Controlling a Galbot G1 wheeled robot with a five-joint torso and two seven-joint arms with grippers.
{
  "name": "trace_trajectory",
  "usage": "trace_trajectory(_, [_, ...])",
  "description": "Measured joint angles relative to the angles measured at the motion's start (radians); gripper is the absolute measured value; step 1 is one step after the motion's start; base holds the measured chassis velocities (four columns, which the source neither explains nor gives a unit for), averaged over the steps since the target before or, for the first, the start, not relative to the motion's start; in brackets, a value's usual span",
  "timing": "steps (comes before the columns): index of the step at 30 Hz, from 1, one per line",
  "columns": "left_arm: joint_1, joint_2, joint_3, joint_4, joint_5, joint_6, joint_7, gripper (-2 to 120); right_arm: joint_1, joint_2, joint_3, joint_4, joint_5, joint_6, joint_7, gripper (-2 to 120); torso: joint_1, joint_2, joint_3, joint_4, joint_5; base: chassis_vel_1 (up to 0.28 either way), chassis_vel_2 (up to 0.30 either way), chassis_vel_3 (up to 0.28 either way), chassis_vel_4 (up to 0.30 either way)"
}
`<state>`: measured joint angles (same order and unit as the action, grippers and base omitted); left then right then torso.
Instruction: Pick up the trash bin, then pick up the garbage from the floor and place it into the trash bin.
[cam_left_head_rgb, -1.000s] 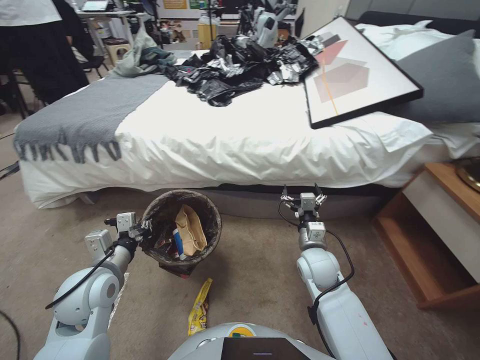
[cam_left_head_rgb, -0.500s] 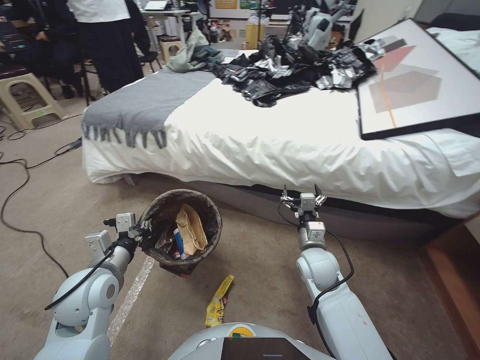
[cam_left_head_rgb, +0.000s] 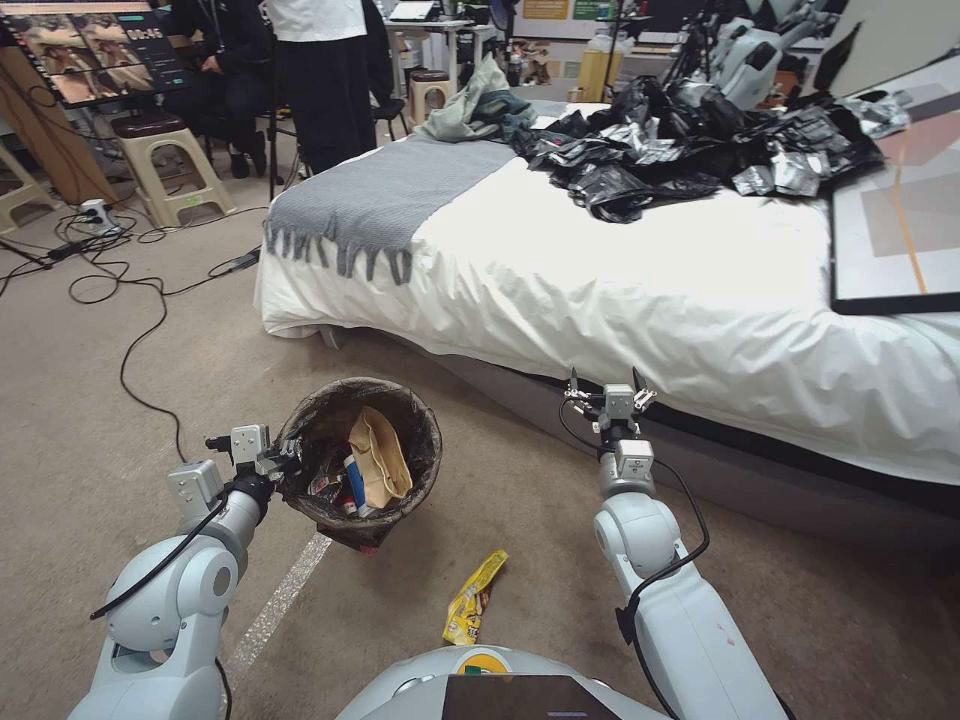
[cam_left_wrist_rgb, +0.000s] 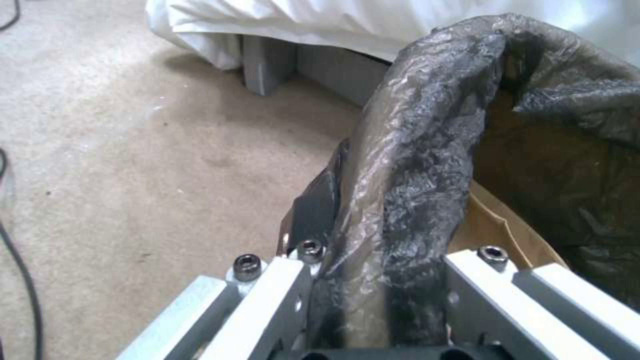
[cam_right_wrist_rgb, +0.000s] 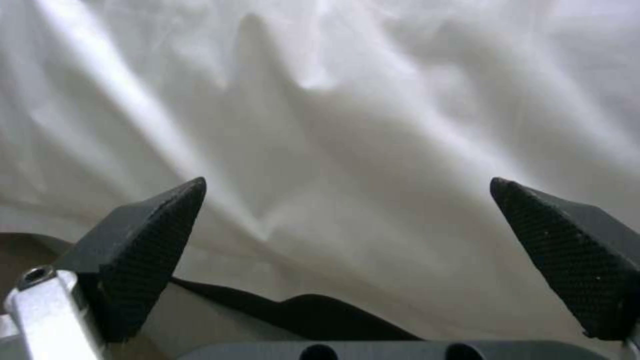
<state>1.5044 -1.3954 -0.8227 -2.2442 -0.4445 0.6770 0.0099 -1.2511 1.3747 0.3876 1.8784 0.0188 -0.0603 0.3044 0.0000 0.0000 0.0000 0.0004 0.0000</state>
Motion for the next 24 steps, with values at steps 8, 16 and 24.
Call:
trace_trajectory(8, [-0.001,0.0,-0.001,0.005,0.01,-0.006,0.003,5,-0.005,0.0,0.014,-0.007,0.005,0.029,-0.004,100,0.0,0.0,0.0,-0.0007,0.0,0.0,0.0,0.0,0.0])
trace_trajectory(16, [0.0,-0.001,0.001,0.008,0.026,-0.006,0.011,5,-0.016,-0.001,0.028,-0.011,0.004,0.064,-0.024,100,0.0,0.0,0.0,-0.0005,0.0,0.0,0.0,0.0,0.0])
trace_trajectory(24, [-0.001,0.0,0.001,0.008,0.027,-0.006,0.012,5,-0.019,0.002,0.022,-0.007,-0.004,0.026,-0.01,100,0.0,0.0,0.0,-0.0005,0.0,0.0,0.0,0.0,0.0])
